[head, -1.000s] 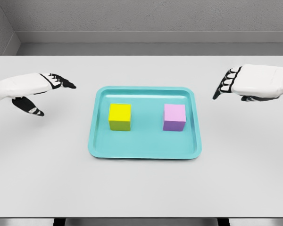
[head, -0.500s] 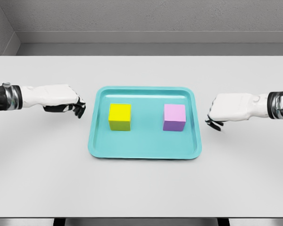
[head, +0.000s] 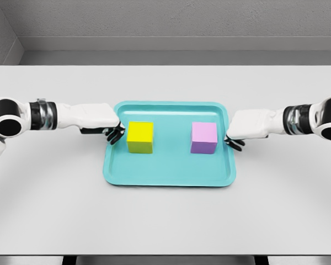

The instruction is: Push two cubes

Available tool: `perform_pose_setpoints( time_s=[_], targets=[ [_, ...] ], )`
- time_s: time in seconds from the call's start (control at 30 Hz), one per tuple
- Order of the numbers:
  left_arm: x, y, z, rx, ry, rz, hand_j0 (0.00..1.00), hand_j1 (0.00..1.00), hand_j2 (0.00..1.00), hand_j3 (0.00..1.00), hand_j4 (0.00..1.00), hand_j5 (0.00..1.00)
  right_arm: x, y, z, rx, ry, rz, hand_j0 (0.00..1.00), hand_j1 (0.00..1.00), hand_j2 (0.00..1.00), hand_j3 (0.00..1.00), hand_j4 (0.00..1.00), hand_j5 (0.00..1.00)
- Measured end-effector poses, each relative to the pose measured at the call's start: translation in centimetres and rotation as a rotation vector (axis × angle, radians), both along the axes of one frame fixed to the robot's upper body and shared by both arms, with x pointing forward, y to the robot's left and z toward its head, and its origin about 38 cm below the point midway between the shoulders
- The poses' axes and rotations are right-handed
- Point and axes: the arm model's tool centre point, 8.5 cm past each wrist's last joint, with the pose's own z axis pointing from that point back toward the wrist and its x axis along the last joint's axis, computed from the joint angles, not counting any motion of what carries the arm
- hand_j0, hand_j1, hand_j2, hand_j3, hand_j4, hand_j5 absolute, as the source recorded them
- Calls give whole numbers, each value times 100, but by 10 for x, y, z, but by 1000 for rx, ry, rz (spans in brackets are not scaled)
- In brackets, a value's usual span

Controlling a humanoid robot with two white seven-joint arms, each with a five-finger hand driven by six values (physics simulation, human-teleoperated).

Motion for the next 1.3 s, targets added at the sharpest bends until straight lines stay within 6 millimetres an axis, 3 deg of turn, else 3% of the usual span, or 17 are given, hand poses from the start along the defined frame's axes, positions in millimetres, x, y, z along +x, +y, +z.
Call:
perform_pose_setpoints(
  time_s=[0.37, 0.93, 1.3],
  targets=[
    [0, -10, -2, 0, 1, -18, 14, 14, 14, 14, 14, 14, 19, 3, -11, -13, 8, -42, 19, 19, 19, 19, 19, 19],
    [9, 2, -14, 33, 34, 23, 14, 14, 14, 14, 14, 14, 23, 32, -13, -15, -1, 16, 19, 19, 19, 19, 19, 19],
    [15, -14, -22, 51, 26, 13, 14, 14, 14, 14, 14, 14, 23, 52, -17, -25, -12, 56, 19, 19, 19, 19, 19, 19]
  ],
)
